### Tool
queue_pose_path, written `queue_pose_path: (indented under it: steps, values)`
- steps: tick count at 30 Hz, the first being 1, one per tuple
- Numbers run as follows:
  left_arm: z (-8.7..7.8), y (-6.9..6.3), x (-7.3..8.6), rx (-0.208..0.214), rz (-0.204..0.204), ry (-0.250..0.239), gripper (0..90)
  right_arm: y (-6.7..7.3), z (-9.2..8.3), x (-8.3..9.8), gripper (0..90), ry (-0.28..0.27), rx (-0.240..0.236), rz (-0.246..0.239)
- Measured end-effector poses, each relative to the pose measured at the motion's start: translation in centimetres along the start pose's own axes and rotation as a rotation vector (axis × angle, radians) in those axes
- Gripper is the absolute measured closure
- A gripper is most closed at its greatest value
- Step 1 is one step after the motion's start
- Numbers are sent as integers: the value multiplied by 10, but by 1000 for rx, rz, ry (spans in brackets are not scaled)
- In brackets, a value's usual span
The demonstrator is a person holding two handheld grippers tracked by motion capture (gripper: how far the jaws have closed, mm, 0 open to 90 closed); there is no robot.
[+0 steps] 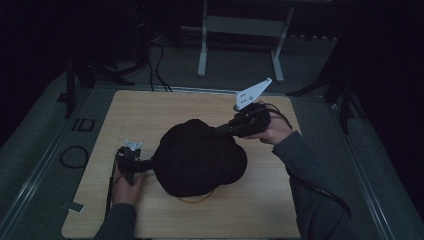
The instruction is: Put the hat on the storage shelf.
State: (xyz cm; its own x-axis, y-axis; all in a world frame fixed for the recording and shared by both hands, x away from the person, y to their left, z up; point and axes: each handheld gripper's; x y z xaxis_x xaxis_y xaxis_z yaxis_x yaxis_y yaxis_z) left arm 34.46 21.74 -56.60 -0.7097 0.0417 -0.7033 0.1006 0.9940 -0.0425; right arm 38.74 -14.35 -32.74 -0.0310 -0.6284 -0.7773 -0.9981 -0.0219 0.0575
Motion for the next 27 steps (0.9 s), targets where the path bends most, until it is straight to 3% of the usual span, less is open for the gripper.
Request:
queue_pose_path:
  steps: [6,11,13,14,15,16,18,27]
  values:
    - [0,0,0,0,0,0,132,4,1,-1,790,60,24,-30]
    - [0,0,0,0,0,0,132,3,1,4,662,72,33,-27]
    - [0,0,0,0,0,0,132,1,-3,8,550,45,38,-8]
    - [0,0,0,0,0,0,132,1,-3,8,550,45,38,-8]
    - [0,0,0,0,0,0,132,-1,-6,11,457,18,56,2]
    - [0,0,0,0,0,0,132,-1,-6,11,457,18,56,2]
    - [0,0,0,0,0,0,132,0,-12,14,355,-11,97,21]
    - [0,0,0,0,0,0,132,-4,-26,26,325,-50,136,60]
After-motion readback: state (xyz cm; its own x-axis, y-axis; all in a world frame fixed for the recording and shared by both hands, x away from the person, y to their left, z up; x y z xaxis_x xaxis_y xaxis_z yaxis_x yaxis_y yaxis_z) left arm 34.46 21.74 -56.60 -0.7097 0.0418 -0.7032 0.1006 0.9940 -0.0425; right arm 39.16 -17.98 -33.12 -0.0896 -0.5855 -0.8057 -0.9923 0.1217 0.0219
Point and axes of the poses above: each handheld gripper's, and its own axes: z roughly forward along the jaws, x roughly out of its underside, y roughly to its left, and after that the axes turned 3 degrees about -z, right-handed
